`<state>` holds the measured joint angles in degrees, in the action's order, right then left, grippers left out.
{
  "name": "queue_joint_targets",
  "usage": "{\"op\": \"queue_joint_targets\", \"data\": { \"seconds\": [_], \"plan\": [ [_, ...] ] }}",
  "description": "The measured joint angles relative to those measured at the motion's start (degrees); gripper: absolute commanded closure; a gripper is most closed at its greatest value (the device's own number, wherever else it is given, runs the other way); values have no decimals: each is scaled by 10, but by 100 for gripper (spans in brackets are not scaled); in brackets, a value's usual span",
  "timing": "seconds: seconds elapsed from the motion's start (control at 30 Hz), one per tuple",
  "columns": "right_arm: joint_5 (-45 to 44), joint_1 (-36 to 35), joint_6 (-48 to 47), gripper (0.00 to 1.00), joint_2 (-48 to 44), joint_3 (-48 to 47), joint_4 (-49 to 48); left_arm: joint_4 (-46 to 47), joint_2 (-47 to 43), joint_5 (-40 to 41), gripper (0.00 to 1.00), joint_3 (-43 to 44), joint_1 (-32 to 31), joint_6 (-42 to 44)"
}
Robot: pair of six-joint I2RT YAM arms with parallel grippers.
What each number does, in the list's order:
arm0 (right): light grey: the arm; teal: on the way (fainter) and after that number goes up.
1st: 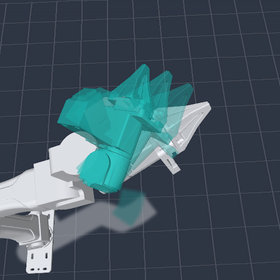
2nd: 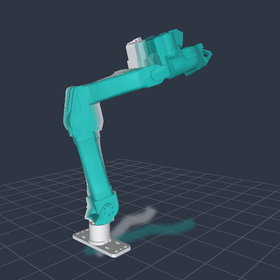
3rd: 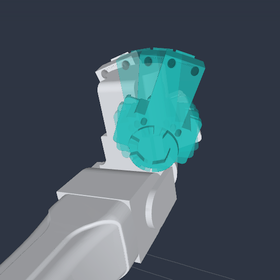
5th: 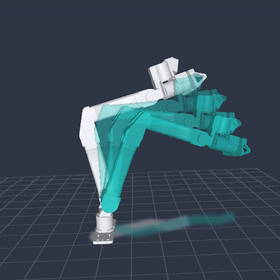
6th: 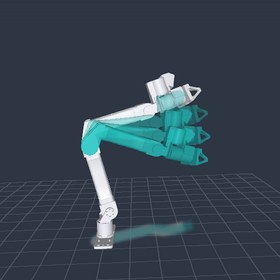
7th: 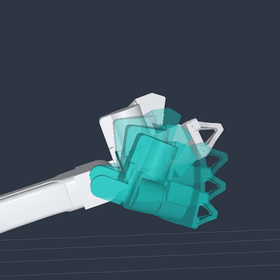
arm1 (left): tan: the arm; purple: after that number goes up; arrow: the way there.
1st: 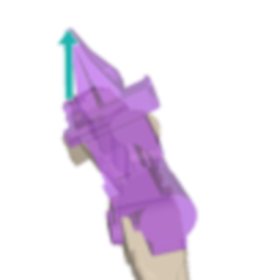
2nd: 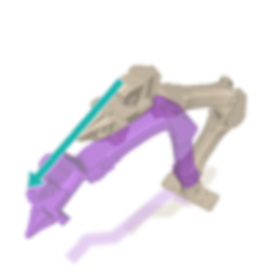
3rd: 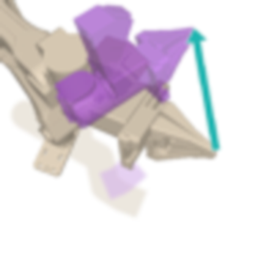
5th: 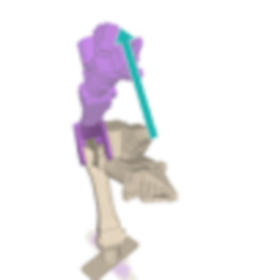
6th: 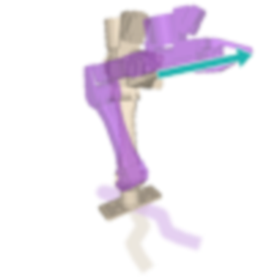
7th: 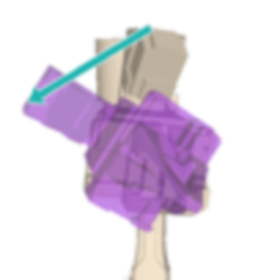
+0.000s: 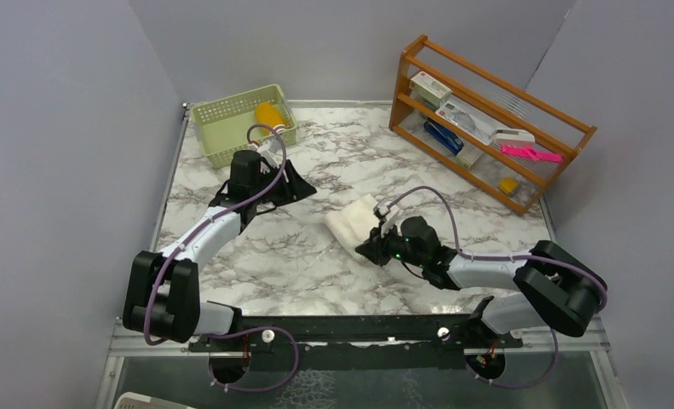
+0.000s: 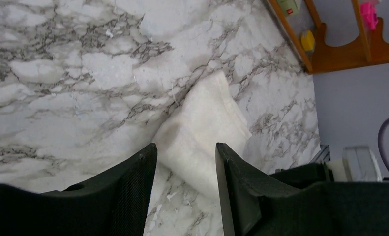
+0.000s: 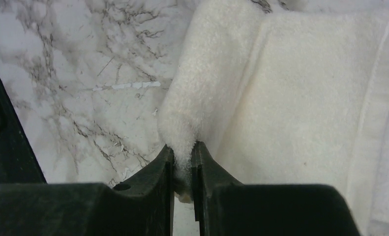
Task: Roll the towels
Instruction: Roll the towel at the center of the board.
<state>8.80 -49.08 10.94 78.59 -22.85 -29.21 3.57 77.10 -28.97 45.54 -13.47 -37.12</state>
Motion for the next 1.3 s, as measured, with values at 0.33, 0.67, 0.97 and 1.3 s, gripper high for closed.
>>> {"op": "queue_joint_targets", "data": {
  "seconds": [0.33, 0.67, 0.97, 1.3],
  "plan": [
    [-10, 65, 299, 99, 9, 107, -162, -9, -1, -13, 53, -70, -40, 0],
    [-46, 79, 539, 99, 78, 178, -303, 47, 51, -16, 54, -51, -116, -11],
    [-64, 79, 678, 99, 132, 187, -357, 83, 149, -17, 48, 0, -177, -11],
    [-63, 80, 728, 99, 223, 200, -474, 80, 202, -17, 47, 14, -189, -8]
  ]
}}
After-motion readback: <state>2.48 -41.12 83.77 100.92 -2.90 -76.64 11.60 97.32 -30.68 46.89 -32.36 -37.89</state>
